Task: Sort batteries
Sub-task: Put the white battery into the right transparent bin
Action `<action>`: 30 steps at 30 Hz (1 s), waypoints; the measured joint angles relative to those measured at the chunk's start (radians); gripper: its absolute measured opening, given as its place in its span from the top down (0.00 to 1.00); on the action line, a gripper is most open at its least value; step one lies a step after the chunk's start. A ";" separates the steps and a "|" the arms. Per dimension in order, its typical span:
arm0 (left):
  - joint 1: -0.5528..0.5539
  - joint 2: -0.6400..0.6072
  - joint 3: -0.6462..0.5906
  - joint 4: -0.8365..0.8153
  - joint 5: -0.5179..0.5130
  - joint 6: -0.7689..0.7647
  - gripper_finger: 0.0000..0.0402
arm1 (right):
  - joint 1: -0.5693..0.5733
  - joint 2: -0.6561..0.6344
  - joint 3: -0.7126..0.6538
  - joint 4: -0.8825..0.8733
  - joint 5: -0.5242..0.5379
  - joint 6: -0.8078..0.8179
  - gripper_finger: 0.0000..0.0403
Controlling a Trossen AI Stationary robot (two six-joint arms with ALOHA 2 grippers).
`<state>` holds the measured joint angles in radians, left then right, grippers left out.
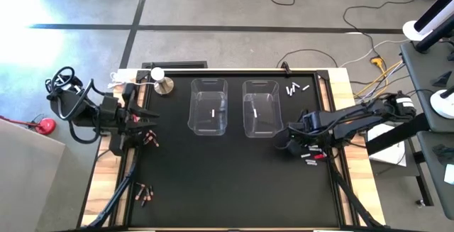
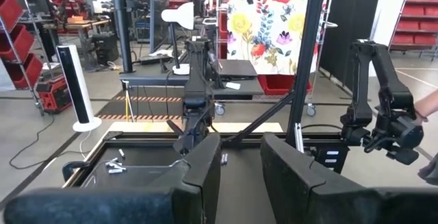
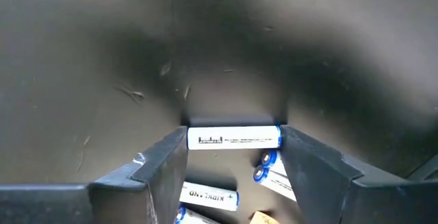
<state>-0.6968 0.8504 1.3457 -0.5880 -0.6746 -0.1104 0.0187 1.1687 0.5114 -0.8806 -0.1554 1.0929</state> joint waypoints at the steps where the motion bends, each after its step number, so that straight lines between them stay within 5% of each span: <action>1: 0.000 -0.002 0.000 0.000 0.000 0.000 0.78 | 0.007 0.000 0.000 0.000 0.003 0.014 0.46; 30: 0.000 -0.022 0.000 -0.005 0.001 0.027 0.78 | 0.034 -0.001 -0.013 0.009 0.069 0.205 0.51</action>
<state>-0.6968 0.8286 1.3457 -0.5930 -0.6739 -0.0836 0.0528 1.1675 0.4988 -0.8711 -0.0864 1.2980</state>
